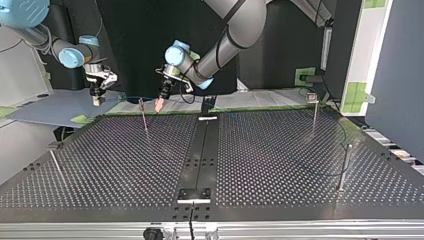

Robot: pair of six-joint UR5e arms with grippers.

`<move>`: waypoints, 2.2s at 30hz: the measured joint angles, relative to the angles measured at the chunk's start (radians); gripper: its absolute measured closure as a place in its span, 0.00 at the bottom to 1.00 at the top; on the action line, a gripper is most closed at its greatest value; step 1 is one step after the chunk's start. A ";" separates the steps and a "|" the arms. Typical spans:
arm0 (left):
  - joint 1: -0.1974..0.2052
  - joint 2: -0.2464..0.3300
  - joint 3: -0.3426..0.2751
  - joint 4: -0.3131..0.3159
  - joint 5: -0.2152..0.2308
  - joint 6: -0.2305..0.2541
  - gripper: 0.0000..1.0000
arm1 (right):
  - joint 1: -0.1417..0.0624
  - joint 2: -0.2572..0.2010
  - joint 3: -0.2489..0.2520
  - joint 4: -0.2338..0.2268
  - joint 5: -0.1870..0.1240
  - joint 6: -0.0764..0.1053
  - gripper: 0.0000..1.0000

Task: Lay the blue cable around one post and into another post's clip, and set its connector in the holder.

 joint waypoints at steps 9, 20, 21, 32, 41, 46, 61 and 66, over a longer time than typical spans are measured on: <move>0.009 0.000 0.001 -0.009 0.001 0.023 1.00 | 0.002 0.001 -0.028 0.010 -0.001 0.007 1.00; 0.032 0.000 0.006 -0.023 0.005 0.029 1.00 | 0.003 0.001 -0.053 0.024 -0.001 0.014 1.00; 0.035 0.000 0.006 -0.025 0.006 0.029 1.00 | 0.003 0.001 -0.054 0.025 -0.002 0.014 1.00; 0.054 -0.001 0.009 -0.043 0.014 0.029 1.00 | 0.004 0.003 -0.067 0.000 -0.001 0.043 1.00; 0.054 -0.001 0.002 -0.067 0.019 0.051 1.00 | 0.006 0.005 -0.071 -0.009 -0.001 0.050 1.00; 0.055 -0.001 -0.009 -0.064 0.022 0.056 1.00 | 0.006 0.006 -0.071 -0.013 -0.001 0.050 1.00; 0.059 0.000 -0.021 -0.064 0.017 0.067 1.00 | 0.001 0.018 -0.071 -0.012 0.005 0.050 1.00; 0.060 0.000 -0.021 -0.064 0.016 0.069 1.00 | -0.002 0.037 -0.076 -0.010 0.006 0.047 1.00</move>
